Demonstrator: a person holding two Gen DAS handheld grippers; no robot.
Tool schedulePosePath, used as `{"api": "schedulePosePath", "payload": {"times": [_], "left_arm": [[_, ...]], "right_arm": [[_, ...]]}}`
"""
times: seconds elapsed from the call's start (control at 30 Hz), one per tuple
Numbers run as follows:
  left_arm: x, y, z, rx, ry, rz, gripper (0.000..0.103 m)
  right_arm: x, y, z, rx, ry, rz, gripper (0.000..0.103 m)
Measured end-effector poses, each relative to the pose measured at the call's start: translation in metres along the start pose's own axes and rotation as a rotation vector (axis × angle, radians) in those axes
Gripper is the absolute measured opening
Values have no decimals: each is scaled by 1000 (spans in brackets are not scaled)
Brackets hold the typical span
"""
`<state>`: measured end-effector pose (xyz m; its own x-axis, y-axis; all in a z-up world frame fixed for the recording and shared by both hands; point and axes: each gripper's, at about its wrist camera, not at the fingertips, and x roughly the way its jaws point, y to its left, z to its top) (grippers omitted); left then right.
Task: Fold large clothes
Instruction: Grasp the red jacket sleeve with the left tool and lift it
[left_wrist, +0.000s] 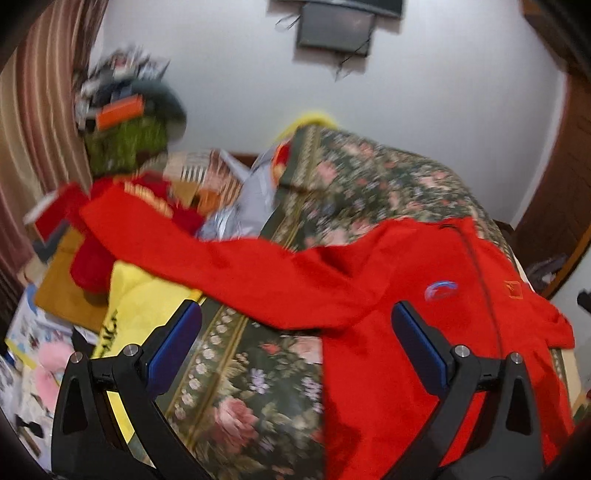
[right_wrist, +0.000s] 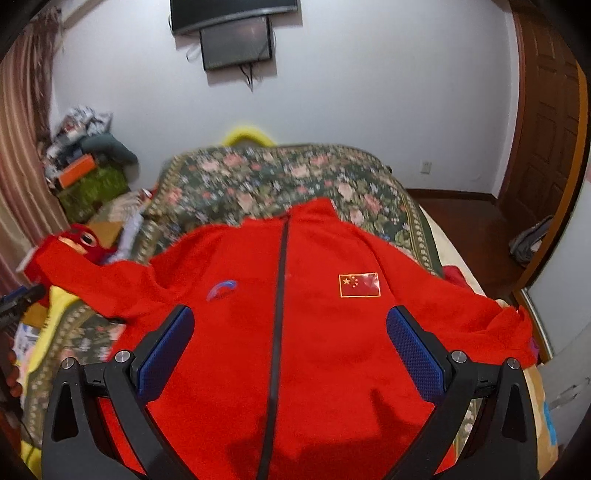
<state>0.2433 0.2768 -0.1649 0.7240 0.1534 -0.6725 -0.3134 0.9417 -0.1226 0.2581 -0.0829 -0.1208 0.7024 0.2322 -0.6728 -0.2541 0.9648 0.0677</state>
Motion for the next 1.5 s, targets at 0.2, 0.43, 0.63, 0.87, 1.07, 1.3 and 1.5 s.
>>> {"api": "schedulePosePath", "payload": {"times": [0.2, 0.43, 0.63, 0.87, 1.07, 1.3, 1.5], "left_arm": [[54, 64, 8, -153, 108, -74, 103], [98, 135, 18, -340, 165, -84, 102], [137, 188, 15, -555, 207, -137, 85], [174, 230, 13, -729, 207, -101, 68], [186, 219, 24, -683, 210, 14, 53], [163, 179, 62, -439, 194, 146, 2], [99, 103, 122, -241, 24, 112, 2]], "right_arm": [[49, 3, 5, -29, 119, 2, 103], [101, 6, 9, 1, 265, 34, 103], [123, 8, 4, -14, 324, 57, 103], [132, 8, 3, -24, 336, 79, 103], [130, 0, 6, -16, 337, 75, 103], [108, -7, 14, 9, 290, 97, 103], [86, -15, 21, -9, 242, 89, 103]]}}
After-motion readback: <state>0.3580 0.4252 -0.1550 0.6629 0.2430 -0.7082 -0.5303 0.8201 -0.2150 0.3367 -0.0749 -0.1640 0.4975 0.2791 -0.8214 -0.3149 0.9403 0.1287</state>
